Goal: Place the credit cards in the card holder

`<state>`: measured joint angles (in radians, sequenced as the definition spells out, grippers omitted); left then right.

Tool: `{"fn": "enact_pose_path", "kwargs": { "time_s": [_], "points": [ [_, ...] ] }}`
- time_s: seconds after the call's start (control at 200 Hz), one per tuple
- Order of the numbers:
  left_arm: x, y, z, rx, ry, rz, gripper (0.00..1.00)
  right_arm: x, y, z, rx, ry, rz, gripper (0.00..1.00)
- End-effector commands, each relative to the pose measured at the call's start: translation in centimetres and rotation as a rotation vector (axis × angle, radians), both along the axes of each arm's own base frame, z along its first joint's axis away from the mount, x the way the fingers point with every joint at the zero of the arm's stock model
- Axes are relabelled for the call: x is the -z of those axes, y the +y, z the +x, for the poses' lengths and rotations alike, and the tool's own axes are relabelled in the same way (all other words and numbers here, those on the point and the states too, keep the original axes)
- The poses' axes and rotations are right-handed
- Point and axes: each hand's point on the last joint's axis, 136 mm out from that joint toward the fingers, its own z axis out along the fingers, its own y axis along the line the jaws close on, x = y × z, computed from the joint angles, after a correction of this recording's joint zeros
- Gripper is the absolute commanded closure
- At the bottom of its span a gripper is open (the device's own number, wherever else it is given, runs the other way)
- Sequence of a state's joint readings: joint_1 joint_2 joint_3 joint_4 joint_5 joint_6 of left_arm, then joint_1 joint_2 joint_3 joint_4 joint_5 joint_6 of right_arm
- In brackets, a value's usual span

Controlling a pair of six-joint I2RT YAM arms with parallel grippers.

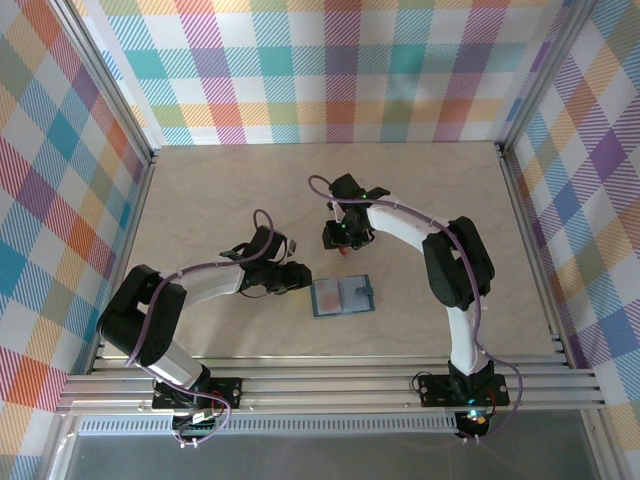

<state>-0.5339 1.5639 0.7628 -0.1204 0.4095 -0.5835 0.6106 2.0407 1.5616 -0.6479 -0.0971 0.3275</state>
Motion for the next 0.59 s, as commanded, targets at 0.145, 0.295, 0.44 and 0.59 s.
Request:
{"fn": "enact_pose_path", "kwargs": {
  "time_s": [0.145, 0.295, 0.44, 0.59],
  "points": [
    [0.01, 0.21, 0.14, -0.006, -0.002, -0.006, 0.61, -2.05, 0.45, -0.40, -0.010, 0.000, 0.104, 0.65],
    [0.12, 0.20, 0.13, -0.006, 0.001, -0.005, 0.61, -2.26, 0.39, -0.51, -0.007, 0.005, 0.124, 0.68],
    [0.18, 0.17, 0.13, -0.005, 0.003, -0.005, 0.61, -2.31, 0.24, -0.43, -0.004, 0.004, 0.128, 0.70],
    [0.23, 0.19, 0.09, -0.005, 0.004, -0.004, 0.61, -2.34, 0.27, -0.45, -0.004, 0.008, 0.138, 0.76]
  ]
}}
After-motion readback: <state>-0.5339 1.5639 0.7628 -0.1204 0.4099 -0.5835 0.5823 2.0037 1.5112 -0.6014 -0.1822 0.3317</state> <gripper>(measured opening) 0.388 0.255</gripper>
